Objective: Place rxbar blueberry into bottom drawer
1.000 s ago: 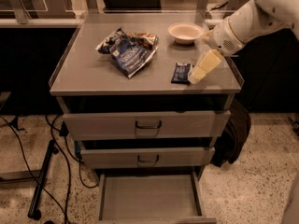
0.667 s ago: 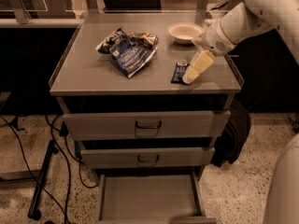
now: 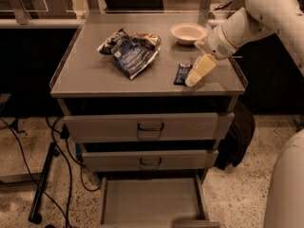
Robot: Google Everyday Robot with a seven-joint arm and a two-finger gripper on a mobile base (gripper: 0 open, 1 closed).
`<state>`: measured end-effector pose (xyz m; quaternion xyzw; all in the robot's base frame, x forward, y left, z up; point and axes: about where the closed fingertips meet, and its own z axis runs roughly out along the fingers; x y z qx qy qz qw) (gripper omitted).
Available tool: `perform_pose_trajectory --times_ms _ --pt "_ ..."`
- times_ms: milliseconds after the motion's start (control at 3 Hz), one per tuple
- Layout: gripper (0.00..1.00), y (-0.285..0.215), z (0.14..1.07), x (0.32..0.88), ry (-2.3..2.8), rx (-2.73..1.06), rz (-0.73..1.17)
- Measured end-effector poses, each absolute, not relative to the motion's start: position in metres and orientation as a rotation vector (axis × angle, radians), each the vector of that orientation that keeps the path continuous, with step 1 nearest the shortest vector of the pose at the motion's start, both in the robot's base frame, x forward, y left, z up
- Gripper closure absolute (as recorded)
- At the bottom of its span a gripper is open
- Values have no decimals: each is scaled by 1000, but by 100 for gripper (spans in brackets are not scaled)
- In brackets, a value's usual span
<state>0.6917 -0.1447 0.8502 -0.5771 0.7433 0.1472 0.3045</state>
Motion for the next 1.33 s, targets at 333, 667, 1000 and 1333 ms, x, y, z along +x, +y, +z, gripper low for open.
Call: perform_pose_trajectory --times_ms 333,667,1000,1333 --pt "0 -147 843 694 1971 -1513 382" --pt "6 -143 834 693 1971 -1508 388" --pt "6 -143 834 693 1971 -1508 388" --pt "5 -143 827 695 1987 -1508 400"
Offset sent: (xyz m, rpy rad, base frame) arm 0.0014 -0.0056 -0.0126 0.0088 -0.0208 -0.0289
